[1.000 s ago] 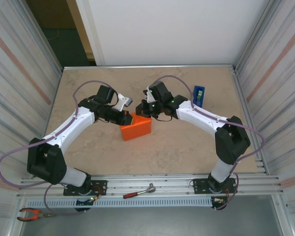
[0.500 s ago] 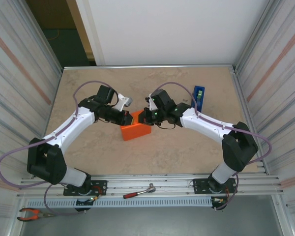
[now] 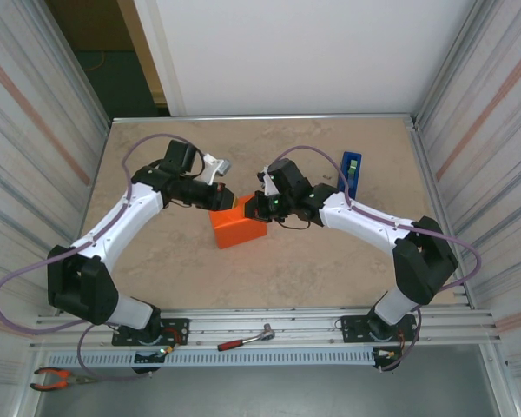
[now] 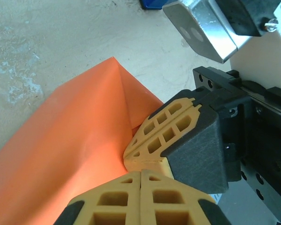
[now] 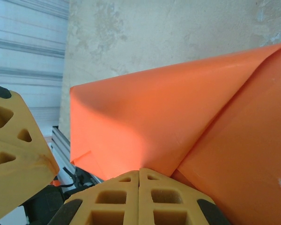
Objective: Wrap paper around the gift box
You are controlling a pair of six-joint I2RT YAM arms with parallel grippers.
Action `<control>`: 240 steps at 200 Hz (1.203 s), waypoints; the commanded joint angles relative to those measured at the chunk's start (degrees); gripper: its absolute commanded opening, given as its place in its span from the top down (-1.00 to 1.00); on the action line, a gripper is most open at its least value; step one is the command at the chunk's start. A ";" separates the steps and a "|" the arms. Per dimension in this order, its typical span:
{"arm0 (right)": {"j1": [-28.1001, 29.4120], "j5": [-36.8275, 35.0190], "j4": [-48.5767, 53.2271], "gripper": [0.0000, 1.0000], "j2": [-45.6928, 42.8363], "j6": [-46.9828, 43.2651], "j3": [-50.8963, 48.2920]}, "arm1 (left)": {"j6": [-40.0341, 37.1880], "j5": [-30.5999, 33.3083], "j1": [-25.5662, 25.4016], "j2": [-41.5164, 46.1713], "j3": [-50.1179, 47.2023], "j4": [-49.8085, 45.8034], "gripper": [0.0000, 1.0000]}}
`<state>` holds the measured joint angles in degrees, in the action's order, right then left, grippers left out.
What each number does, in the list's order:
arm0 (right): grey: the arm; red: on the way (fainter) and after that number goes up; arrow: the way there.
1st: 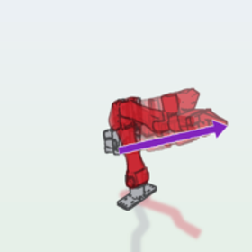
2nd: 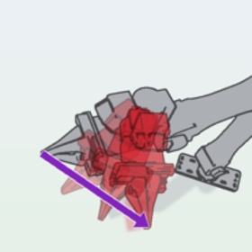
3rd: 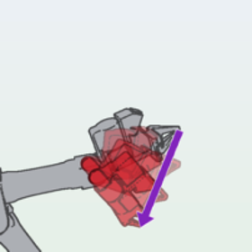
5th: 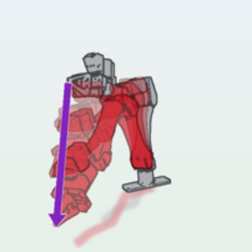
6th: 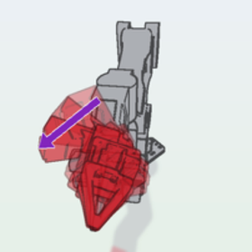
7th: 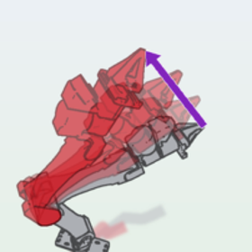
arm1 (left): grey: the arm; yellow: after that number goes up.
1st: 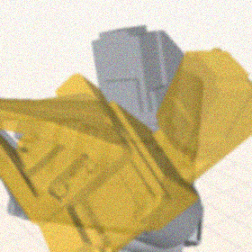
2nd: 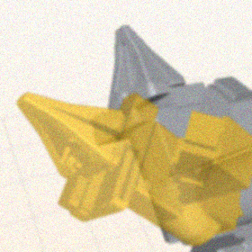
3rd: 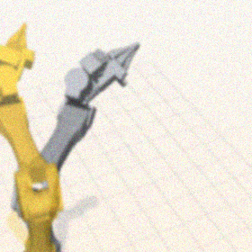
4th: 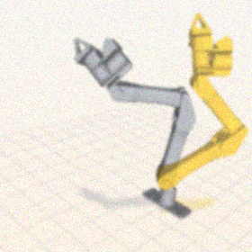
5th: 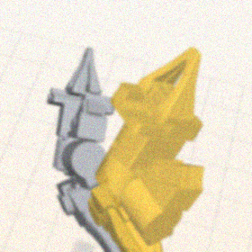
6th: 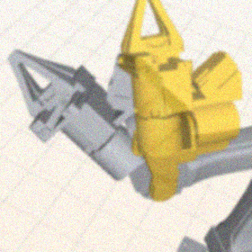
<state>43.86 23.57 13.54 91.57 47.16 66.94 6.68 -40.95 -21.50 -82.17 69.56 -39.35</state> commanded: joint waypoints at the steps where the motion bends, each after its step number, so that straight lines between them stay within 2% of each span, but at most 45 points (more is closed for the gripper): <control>1: -0.26 -1.60 2.10 1.00 -0.43 0.13 -1.54 | -0.27 -1.47 -0.39 1.60 -1.61 -1.54 0.94; 104: -0.87 0.31 1.04 1.00 0.46 1.25 -0.73 | -2.58 2.30 -0.56 -0.71 -6.60 -0.38 0.98; 128: -2.96 3.57 -0.37 1.00 0.47 2.46 2.93 | -2.63 3.45 -0.57 -1.08 -7.68 0.15 1.00; 161: -9.16 3.45 -0.14 1.00 -4.41 2.12 7.73 | -2.85 4.69 -0.59 -1.46 -8.76 0.72 1.00; 170: -11.63 2.37 0.85 0.86 -6.37 1.77 7.65 | -2.98 5.14 -0.56 -1.50 -8.98 0.77 1.00; 183: -16.20 1.73 1.67 0.45 -9.29 1.67 5.95 | -3.01 5.27 -0.57 -1.51 -9.19 0.93 1.00; 208: -27.54 1.30 2.74 0.01 -14.28 0.74 0.10 | -3.21 5.61 -0.65 -1.59 -9.19 1.04 1.00; 221: -34.03 1.55 2.94 -0.17 -16.17 0.10 -3.40 | -3.32 5.62 -0.73 -1.59 -9.26 1.12 1.00; 240: -43.13 3.63 2.97 -0.28 -16.87 -1.27 -7.38 | -3.53 5.82 -0.99 -1.59 -9.20 1.01 1.00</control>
<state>8.69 25.56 13.37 75.13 48.27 64.55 4.73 -38.59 -21.80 -82.24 62.96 -36.07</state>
